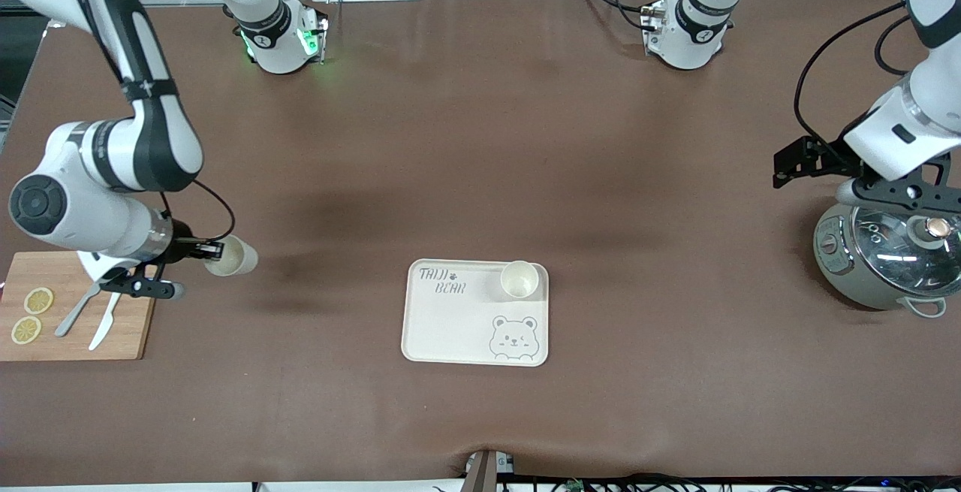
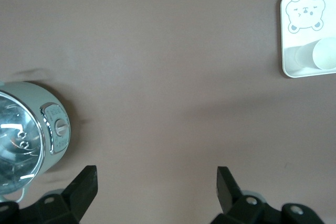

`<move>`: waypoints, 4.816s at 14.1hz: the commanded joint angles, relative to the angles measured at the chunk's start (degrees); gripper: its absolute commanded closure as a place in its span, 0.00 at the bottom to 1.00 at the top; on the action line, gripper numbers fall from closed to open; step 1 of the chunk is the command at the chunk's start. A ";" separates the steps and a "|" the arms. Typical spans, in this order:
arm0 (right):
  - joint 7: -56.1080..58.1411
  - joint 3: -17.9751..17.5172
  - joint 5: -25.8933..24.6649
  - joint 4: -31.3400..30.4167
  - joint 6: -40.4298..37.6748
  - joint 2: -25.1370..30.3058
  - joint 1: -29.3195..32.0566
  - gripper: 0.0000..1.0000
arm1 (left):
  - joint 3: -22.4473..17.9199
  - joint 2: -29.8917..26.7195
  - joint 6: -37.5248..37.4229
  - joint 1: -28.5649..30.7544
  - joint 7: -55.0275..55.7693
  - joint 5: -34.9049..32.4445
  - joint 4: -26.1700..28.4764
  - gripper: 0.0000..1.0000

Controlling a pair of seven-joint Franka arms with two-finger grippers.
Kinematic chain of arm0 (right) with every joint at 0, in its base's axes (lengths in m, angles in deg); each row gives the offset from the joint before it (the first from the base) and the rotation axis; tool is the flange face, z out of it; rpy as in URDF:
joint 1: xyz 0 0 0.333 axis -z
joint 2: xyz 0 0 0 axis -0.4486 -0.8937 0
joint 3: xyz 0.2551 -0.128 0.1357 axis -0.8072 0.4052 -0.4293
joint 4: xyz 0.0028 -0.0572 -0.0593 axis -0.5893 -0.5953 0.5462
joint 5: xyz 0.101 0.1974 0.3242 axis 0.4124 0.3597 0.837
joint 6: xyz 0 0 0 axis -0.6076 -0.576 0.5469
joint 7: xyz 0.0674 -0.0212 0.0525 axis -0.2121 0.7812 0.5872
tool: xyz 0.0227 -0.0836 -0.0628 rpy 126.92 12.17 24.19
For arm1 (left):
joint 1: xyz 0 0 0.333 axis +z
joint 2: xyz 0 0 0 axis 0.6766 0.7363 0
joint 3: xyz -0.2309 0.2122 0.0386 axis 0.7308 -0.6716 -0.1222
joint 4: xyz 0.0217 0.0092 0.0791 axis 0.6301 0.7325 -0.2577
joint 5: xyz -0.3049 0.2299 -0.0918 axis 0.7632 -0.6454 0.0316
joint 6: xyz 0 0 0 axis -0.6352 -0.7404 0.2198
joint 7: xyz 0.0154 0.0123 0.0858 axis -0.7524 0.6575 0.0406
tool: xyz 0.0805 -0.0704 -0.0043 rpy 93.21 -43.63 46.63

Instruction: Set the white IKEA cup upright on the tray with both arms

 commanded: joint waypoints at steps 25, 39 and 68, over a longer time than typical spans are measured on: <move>-44.54 1.17 4.29 22.35 18.27 -25.30 -26.66 1.00 | -4.37 -7.73 -3.39 -0.19 -0.13 0.67 3.38 0.00; -47.79 1.08 0.25 22.26 21.97 -28.12 -27.36 0.00 | -4.20 -6.24 -5.60 -0.10 -0.31 -3.29 3.12 0.00; 11.44 0.99 -5.47 19.10 -22.33 6.25 3.84 0.00 | -3.94 -6.15 -5.60 0.95 -0.48 -2.49 2.42 0.00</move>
